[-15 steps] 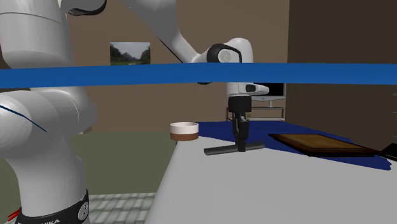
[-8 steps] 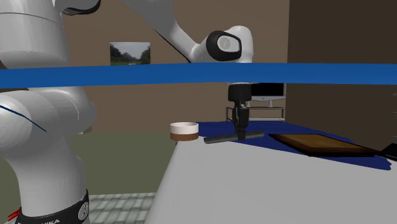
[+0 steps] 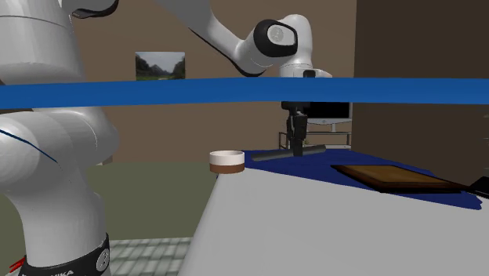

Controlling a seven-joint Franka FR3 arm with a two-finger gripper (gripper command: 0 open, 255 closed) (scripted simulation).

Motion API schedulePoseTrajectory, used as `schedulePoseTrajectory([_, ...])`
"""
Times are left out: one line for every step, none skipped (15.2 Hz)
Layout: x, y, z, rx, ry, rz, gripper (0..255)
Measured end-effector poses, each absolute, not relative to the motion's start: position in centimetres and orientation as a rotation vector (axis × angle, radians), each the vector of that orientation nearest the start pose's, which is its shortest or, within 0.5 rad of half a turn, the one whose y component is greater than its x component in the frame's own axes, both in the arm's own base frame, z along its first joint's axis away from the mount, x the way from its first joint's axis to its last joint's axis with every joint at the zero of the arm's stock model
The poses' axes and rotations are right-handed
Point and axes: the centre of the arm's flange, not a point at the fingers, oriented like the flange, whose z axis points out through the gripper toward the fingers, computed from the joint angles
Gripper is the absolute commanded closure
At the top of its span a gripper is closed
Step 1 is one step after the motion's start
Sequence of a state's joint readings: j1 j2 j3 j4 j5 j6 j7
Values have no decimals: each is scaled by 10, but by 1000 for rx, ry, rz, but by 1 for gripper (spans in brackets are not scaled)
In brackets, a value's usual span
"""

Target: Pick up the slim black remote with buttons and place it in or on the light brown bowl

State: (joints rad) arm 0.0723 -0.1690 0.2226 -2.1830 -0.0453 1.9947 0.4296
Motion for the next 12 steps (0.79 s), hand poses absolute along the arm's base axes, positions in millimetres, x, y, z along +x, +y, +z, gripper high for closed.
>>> schedulePoseTrajectory([474, 144, 463, -3217, 192, -8, 255])
schedulePoseTrajectory([475, 144, 467, -3217, 192, -8, 255])
schedulePoseTrajectory([472, 149, 468, -3217, 192, -8, 255])
schedulePoseTrajectory([469, 159, 471, -3218, 191, -8, 255])
schedulePoseTrajectory([467, 170, 473, -3218, 191, -8, 255])
schedulePoseTrajectory([464, 181, 471, -3218, 190, -8, 255])
schedulePoseTrajectory([459, 193, 470, -3218, 190, -8, 255])
schedulePoseTrajectory([451, 205, 475, -3218, 190, -8, 255])
schedulePoseTrajectory([448, 219, 472, -3218, 189, -8, 255])
schedulePoseTrajectory([444, 229, 473, -3218, 190, -8, 255])
schedulePoseTrajectory([440, 241, 471, -3218, 189, -8, 255])
schedulePoseTrajectory([433, 255, 469, -3218, 190, -8, 255])
